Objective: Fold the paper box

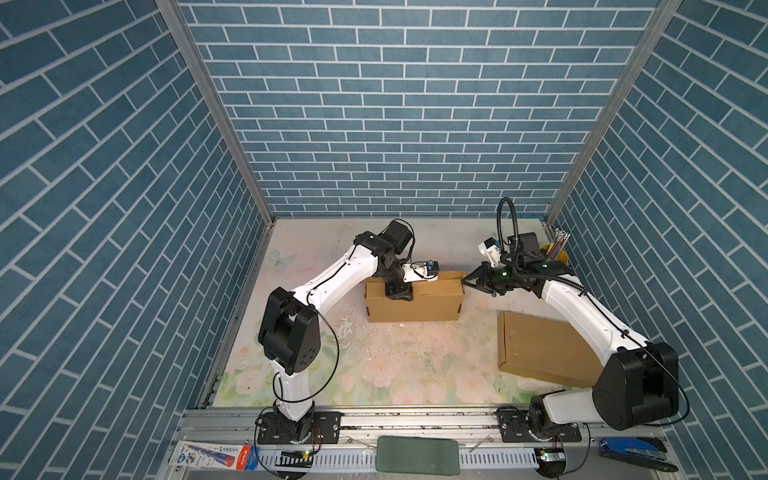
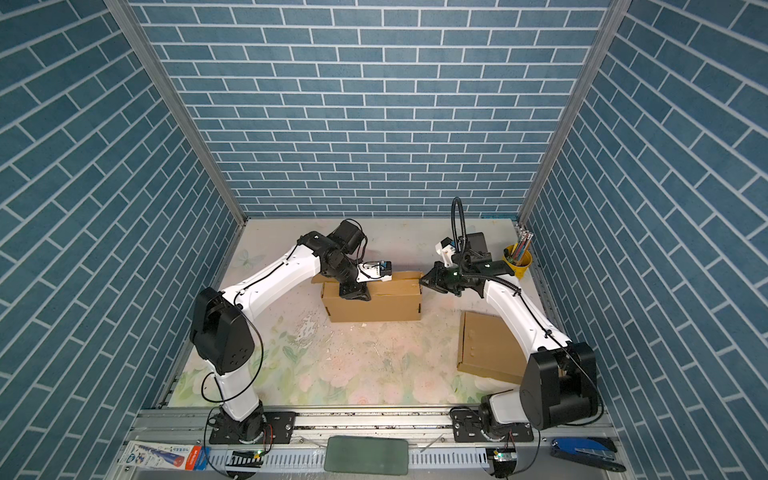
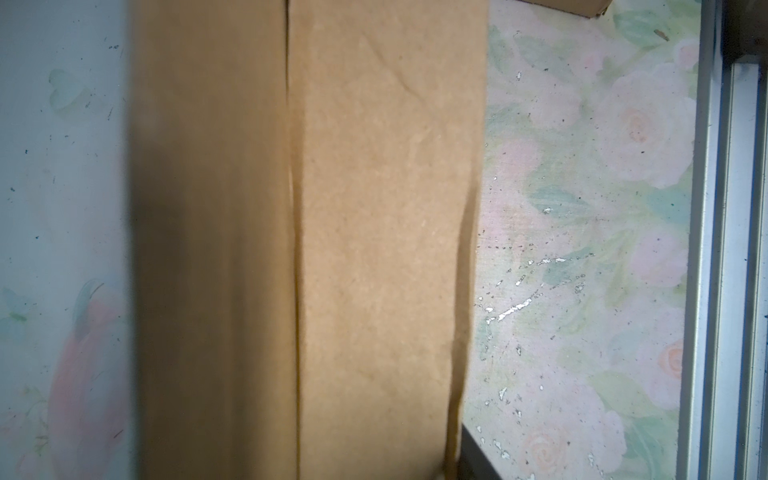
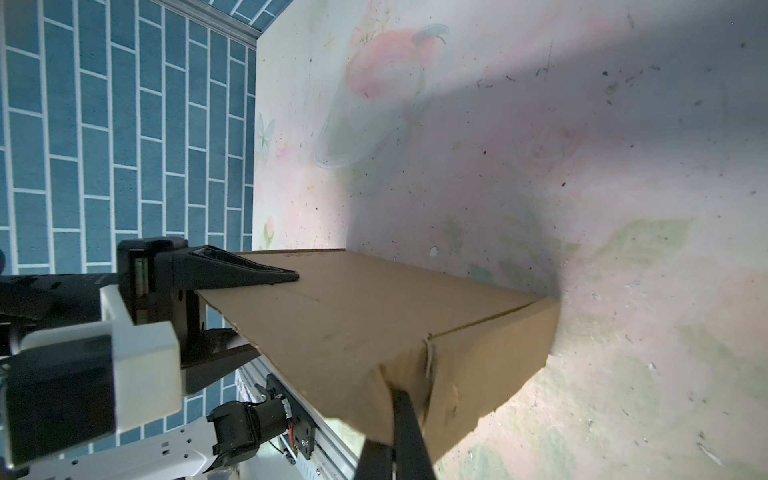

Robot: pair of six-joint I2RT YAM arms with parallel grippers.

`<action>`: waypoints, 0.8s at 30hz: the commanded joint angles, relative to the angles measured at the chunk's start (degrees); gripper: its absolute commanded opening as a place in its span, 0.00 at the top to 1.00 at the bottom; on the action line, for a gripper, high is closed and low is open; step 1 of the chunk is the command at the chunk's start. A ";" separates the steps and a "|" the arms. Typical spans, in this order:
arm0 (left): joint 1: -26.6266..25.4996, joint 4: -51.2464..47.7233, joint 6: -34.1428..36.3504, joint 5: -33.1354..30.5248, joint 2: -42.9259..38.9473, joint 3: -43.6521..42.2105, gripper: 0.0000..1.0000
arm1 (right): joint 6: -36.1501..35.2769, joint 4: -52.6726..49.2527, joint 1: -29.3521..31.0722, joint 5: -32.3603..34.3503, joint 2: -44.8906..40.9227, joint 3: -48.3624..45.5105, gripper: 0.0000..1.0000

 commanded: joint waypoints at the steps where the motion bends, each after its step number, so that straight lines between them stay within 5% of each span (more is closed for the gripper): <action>1: 0.64 -0.08 -1.05 -2.96 3.79 -2.64 0.59 | -0.86 -11.01 1.91 10.76 1.99 -1.33 1.00; 13: 1.03 0.18 -1.17 -3.95 2.91 -1.19 0.53 | 2.04 -15.15 8.84 28.45 1.18 2.79 1.00; 24: 1.74 0.07 -1.49 -3.33 -0.70 0.32 0.40 | 6.30 -14.37 10.68 29.50 2.32 4.41 1.00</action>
